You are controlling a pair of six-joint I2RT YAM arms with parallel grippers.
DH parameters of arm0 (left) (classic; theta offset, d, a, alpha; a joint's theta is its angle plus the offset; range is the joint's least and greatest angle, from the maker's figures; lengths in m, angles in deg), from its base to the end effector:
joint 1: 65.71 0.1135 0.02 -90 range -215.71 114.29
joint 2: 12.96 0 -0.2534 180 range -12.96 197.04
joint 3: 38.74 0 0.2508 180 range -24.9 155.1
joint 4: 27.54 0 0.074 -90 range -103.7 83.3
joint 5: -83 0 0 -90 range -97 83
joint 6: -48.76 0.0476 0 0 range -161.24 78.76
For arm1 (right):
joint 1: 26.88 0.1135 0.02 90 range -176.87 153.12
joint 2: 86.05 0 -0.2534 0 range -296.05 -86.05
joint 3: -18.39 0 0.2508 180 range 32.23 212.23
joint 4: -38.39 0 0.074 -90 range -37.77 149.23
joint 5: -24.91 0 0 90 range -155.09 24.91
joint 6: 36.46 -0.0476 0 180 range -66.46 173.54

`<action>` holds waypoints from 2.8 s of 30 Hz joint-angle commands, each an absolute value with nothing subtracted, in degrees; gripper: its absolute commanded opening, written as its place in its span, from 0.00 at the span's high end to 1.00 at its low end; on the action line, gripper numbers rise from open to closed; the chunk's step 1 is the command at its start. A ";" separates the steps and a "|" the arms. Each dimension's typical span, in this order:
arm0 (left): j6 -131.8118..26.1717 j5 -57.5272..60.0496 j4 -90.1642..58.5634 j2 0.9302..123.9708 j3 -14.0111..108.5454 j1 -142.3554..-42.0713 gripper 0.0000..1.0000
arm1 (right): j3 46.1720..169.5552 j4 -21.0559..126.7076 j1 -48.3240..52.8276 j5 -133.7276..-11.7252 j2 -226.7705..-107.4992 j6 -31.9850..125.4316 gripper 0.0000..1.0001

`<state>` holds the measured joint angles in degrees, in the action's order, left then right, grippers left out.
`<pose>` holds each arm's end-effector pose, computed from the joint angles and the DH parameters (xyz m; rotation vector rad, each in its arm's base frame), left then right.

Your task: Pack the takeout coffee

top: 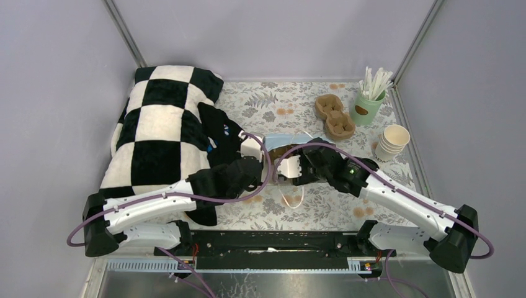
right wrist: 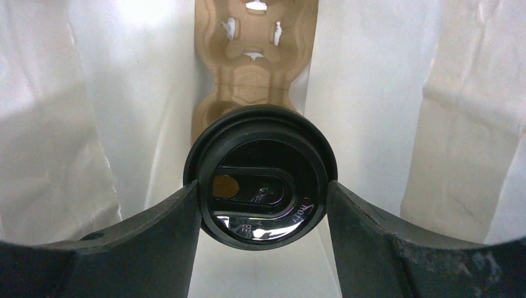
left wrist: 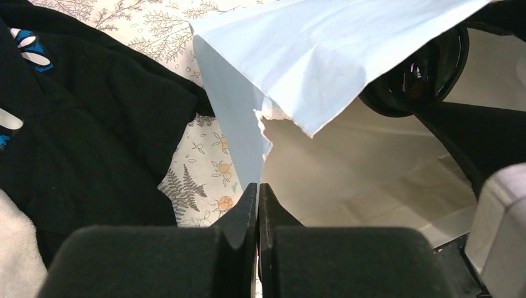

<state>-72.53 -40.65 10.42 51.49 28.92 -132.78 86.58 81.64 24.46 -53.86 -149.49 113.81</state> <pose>0.1234 -0.2241 0.2914 0.3234 2.0658 -0.4097 0.1641 0.1903 0.2858 -1.7950 1.3482 -0.3040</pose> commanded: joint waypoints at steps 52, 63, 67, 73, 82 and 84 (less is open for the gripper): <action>-70.38 -40.81 12.21 50.49 30.77 -132.25 1.00 | 80.91 69.48 15.71 -60.18 -163.83 107.08 0.59; -70.50 -40.75 12.61 51.16 31.44 -131.98 1.00 | 78.59 68.62 15.58 -58.73 -165.69 99.10 0.59; -70.65 -40.96 12.80 51.38 31.70 -131.90 1.00 | 78.10 68.86 15.58 -58.39 -166.62 96.90 0.59; -71.05 -41.18 12.78 51.68 31.86 -131.90 1.00 | 76.80 67.53 15.58 -57.36 -167.31 94.30 0.59; -71.58 -41.54 13.38 52.01 32.22 -131.81 1.00 | 75.82 65.28 15.58 -56.72 -169.83 88.75 0.60; -71.78 -41.54 13.42 52.14 32.25 -131.81 1.00 | 75.85 64.83 15.58 -56.61 -170.18 89.17 0.60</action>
<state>-71.24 -41.96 11.86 52.15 30.14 -131.45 79.87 55.63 17.02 -55.59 -164.79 97.81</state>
